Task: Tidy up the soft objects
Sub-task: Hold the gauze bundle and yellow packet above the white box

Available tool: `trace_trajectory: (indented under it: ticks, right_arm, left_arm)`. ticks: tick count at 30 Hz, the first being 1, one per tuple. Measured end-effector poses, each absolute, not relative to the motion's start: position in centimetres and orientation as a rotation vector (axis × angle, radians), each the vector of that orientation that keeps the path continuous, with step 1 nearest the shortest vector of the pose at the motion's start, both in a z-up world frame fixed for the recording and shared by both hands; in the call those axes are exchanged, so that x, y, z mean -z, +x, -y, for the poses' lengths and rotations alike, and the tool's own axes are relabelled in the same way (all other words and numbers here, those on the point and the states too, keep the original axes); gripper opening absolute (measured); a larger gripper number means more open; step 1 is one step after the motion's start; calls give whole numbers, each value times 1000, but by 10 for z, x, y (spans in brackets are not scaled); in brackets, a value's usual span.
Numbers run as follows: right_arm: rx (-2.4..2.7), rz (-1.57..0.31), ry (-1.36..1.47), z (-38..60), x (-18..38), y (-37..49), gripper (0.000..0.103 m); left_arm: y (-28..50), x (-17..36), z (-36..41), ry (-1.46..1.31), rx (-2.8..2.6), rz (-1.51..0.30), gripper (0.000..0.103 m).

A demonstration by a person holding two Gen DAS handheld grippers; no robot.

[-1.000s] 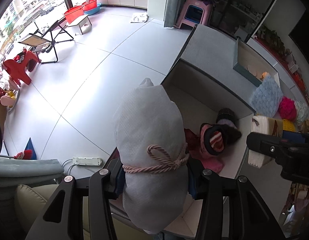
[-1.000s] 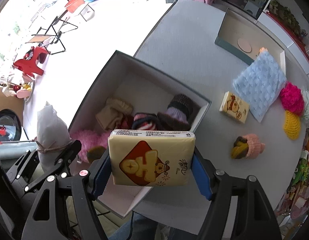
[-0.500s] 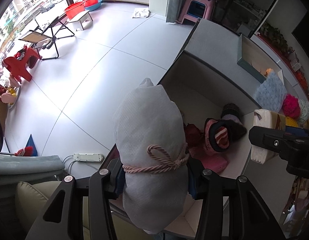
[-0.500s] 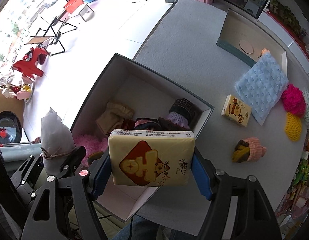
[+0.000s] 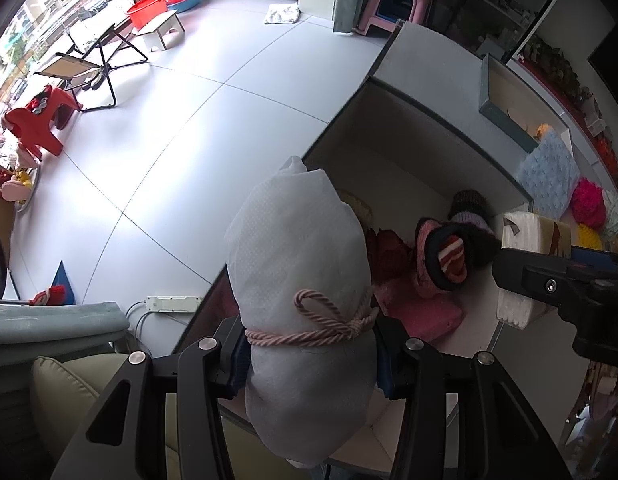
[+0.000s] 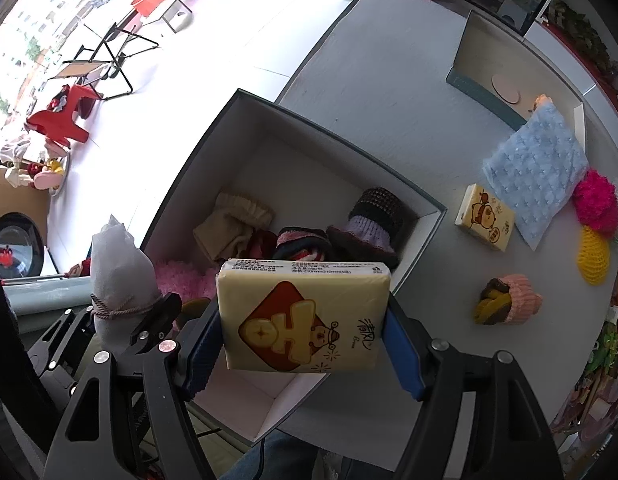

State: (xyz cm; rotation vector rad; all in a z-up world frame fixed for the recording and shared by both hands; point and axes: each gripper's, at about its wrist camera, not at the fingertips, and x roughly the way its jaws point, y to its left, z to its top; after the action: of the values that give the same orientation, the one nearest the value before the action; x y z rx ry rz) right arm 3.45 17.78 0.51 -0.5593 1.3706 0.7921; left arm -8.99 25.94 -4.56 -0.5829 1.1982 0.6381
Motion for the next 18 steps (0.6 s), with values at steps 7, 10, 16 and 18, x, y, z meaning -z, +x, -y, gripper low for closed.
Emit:
trace_trajectory:
  ticks: [7,10,16,18]
  right_arm:
    - [-776,-1401,-555,-166,5,33,76]
    - [-769,-1409,-555,-163,8,34,76]
    - [-768,-1408,-554,-162,8,35,76]
    - [-767,-1406,-554,-163,8,36,76]
  left_arm:
    - [-91,55,-248,-574,-615,-1236,50]
    - [-91,57,-246,-573,-611,-1244,50]
    - [-88,58,-244,-567,-601,-1250,50]
    - [-87,58,-244,-567,-597,-1253,50]
